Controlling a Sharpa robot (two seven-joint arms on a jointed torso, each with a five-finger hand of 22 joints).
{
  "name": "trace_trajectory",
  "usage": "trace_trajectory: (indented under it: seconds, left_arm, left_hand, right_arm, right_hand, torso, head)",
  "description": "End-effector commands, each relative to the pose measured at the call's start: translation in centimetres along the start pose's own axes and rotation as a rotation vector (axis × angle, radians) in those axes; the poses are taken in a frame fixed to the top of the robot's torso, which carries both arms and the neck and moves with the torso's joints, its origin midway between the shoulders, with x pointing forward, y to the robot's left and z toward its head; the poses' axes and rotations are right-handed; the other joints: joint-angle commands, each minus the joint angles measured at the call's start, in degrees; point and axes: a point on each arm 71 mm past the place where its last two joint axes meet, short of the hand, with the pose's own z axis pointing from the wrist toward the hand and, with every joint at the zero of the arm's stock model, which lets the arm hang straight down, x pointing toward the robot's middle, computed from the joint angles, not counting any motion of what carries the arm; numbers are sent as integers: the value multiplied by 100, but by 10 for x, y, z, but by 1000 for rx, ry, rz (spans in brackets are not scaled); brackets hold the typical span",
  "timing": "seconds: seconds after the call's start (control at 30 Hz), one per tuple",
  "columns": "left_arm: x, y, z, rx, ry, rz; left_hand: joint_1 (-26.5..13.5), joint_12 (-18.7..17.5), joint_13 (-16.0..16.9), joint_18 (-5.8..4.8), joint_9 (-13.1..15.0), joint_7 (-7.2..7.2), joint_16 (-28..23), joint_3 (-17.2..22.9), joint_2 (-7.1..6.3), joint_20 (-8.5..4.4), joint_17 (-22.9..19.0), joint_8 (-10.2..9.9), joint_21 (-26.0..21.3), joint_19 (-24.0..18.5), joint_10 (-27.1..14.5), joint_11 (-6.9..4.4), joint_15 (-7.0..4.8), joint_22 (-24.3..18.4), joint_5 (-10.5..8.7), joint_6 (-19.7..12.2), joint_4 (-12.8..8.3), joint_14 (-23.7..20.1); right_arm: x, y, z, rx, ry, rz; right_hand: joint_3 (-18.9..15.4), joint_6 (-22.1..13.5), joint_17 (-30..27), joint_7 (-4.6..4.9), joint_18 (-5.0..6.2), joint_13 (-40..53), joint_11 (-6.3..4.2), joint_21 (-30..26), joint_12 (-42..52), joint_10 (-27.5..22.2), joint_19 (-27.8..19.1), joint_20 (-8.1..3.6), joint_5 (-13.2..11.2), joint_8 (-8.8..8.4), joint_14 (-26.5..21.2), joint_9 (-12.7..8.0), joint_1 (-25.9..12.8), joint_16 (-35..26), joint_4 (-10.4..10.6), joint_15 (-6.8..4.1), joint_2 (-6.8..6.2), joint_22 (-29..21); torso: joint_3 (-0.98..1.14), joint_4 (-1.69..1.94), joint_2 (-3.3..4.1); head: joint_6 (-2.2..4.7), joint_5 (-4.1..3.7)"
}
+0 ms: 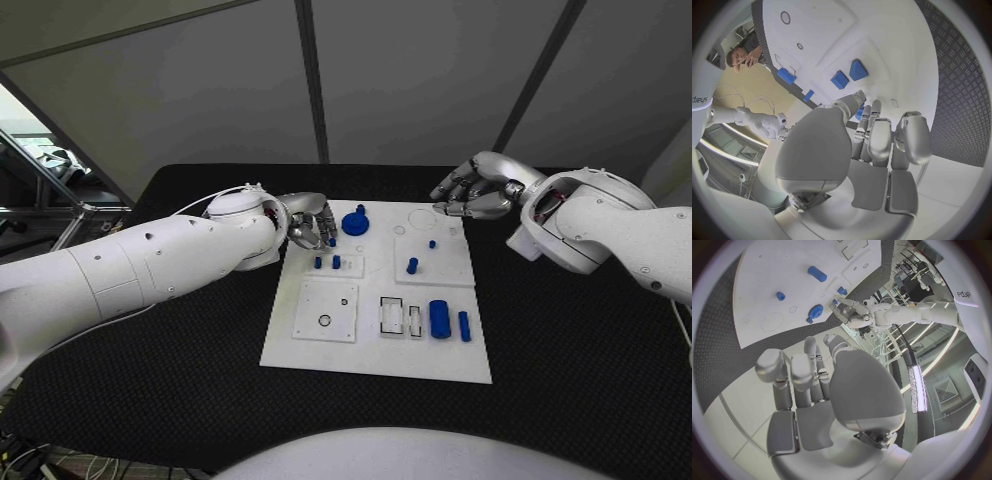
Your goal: Assemble the parts on the task board
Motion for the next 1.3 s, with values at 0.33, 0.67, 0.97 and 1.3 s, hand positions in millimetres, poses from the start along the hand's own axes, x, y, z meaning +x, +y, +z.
trace_trajectory:
  seconds: [0.33,0.67,0.97,1.3]
  left_arm:
    - [-17,15,-11,-17,-78,-57]
    - [-52,39,-40,126,-297,-515]
    - [-65,47,-59,260,-404,-1015]
    - [-62,37,-62,317,-389,-1165]
  left_hand:
    - [-74,-78,-13,-53,16,12,31,-54,-16,54,-6,-39,-169,-47,-107,28,51,492,-2,-81,-5,12]
    - [-121,-66,-10,347,84,187,-1330,-47,172,173,-2409,301,-2488,-1066,-285,179,180,-658,-10,559,78,-1066]
    - [-154,199,17,562,31,196,-2280,-164,236,199,-3412,339,-3998,-1810,-304,182,195,-1503,-12,575,73,-1649]
    - [-158,375,38,563,34,171,-2396,-234,308,193,-3572,387,-4153,-1835,-195,148,173,-1641,-12,628,72,-1682]
  right_arm:
    - [1,-3,2,3,12,-298]
    - [17,-4,5,-31,10,-514]
    - [40,-5,9,-49,41,-571]
    - [57,-5,15,-50,88,-580]
  right_hand:
    - [521,245,120,-3,-33,-1611,39,220,-1522,160,250,5,-970,27,174,3,389,118,-206,34,-139,331]
    - [693,271,337,-25,-87,-2152,75,411,-1972,155,392,27,-1295,-127,225,-18,387,363,-285,59,-229,588]
    - [751,227,495,36,-113,-2405,136,511,-2140,122,462,65,-1352,-234,258,-23,359,541,-331,112,-295,725]
    - [811,186,589,89,-126,-2603,189,574,-2255,72,498,106,-1341,-320,268,-22,354,663,-390,149,-328,804]
  torso:
    - [2,-3,-4]
    - [7,-6,0]
    - [1,6,0]
    - [-7,-2,11]
  head:
    - [39,-25]
    - [103,-299]
    - [132,-430]
    - [138,-454]
